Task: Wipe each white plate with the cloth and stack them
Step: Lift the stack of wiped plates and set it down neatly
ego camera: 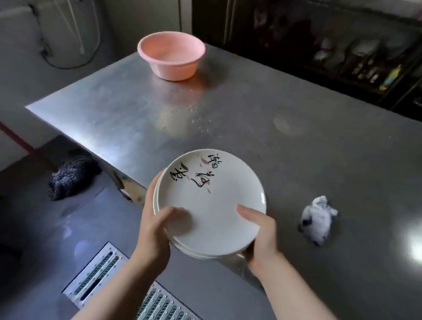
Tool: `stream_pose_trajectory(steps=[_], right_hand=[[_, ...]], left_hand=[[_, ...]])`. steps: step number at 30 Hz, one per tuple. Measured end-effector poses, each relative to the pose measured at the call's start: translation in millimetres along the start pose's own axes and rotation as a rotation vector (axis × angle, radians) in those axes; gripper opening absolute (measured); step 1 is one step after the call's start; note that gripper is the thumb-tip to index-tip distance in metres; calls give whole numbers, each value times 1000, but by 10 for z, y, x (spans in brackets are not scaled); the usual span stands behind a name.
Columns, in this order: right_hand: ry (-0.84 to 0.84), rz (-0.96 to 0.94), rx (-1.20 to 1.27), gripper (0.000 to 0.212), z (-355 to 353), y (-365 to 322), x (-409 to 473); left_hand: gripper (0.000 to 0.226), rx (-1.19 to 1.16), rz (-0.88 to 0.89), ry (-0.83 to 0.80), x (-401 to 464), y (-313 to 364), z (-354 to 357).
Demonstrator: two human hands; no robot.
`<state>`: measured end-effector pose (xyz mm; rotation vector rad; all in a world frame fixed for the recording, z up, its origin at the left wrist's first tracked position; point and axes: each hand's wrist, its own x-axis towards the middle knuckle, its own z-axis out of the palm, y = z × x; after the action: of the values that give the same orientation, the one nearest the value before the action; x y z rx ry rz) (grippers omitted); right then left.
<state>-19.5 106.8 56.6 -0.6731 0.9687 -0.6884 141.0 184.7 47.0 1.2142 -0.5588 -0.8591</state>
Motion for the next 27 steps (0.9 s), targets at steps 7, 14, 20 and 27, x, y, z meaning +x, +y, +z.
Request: stream_pose_trajectory(steps=[7,14,20,27], right_hand=[[-71,44,-21,67,491,954,-14],[-34,148,-29,66,519,1990,35],[67,112,3,63,-1,2644,308],[265,129,44,66,-1065,3083,953]], left_hand=[[77,56,-17,134,-425,-118,-1059],[80,128,-136,158,-686,-709,-1833],[77,134,-211,119,-749,-1659,-1964],[80,71,-269,-74,-355,-2981,-1467]])
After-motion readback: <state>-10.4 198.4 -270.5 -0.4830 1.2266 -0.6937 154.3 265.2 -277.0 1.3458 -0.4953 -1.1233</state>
